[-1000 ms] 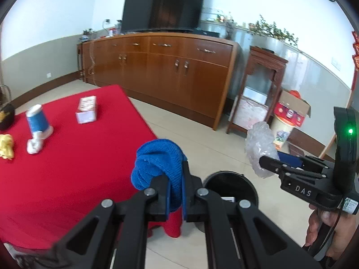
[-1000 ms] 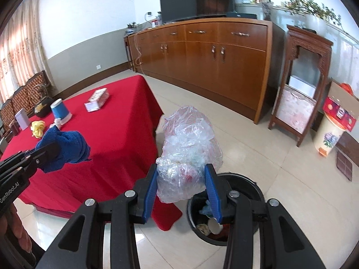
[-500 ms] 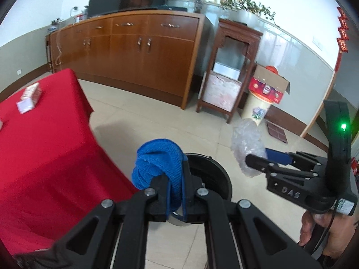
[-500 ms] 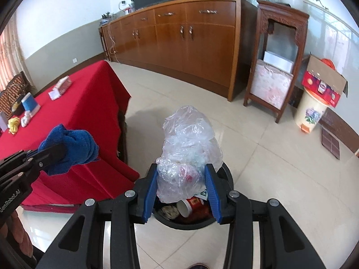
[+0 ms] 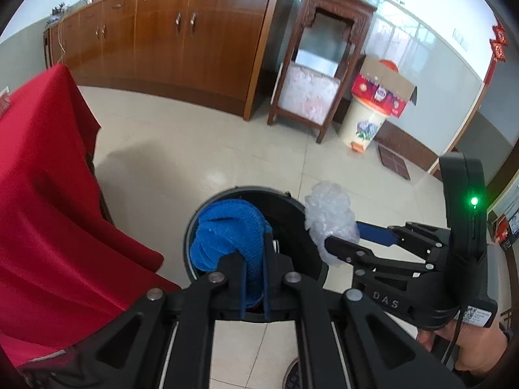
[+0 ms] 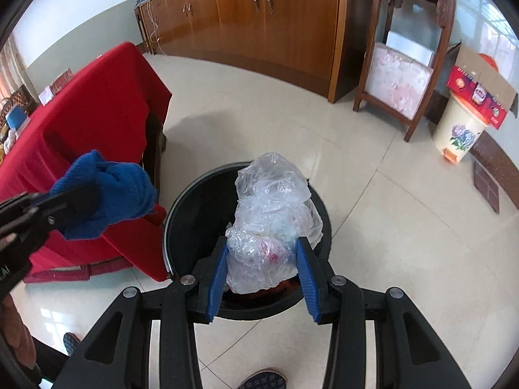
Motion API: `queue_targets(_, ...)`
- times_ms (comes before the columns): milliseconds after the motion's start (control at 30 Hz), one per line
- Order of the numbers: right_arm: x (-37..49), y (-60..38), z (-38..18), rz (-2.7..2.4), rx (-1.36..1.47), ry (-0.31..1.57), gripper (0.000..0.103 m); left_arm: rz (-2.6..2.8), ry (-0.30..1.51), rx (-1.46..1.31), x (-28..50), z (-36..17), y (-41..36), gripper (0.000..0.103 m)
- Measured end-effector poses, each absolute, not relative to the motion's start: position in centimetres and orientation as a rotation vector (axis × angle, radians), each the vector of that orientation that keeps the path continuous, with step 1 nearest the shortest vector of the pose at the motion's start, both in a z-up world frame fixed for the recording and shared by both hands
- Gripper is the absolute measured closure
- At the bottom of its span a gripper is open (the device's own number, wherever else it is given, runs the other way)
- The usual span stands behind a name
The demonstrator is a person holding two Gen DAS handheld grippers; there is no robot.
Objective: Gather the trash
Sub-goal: 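Open both grippers to drop the bag and towel into the bin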
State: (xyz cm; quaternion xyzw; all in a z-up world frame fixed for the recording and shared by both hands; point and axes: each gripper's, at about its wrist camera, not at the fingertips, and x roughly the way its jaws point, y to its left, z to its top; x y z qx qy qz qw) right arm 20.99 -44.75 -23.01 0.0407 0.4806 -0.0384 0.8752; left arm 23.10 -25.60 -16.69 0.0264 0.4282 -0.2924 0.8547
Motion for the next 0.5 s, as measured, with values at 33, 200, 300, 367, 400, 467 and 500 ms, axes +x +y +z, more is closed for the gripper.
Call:
queue_targets(33,21.3,-44.9,-23.7,-0.074,0.084,1.013,0.060,-0.618,0.911,0.057,23.3,-17.2,-25.9,0.095)
queue_targets(200,23.0,-45.2,-27.2,-0.047,0.060,1.090,0.060,-0.626,0.969,0.066,24.6,-19.8,-27.3,0.095)
queue_targets(300,24.2,-45.4,-28.9,-0.031,0.037,1.135,0.060,-0.628,0.999,0.071,25.3,-21.0,-27.9,0.095)
queue_targets(367,25.0,-45.1,-29.9,0.003,-0.007,1.167,0.059,-0.638,1.015,0.072,25.6,-21.6,-28.1,0.093)
queue_targets(400,25.3,-44.8,-30.5,0.019,-0.040,1.189,0.059,-0.625,1.025,0.071,25.9,-21.9,-28.2,0.081)
queue_targets(467,25.6,-44.2,-31.4,0.012,-0.143,1.204,0.046,-0.579,1.018,0.079,26.0,-22.0,-27.7,0.035)
queue_targets(500,25.6,-44.0,-31.7,-0.008,-0.198,1.187,0.020,-0.551,0.993,0.080,25.8,-21.9,-27.3,0.021)
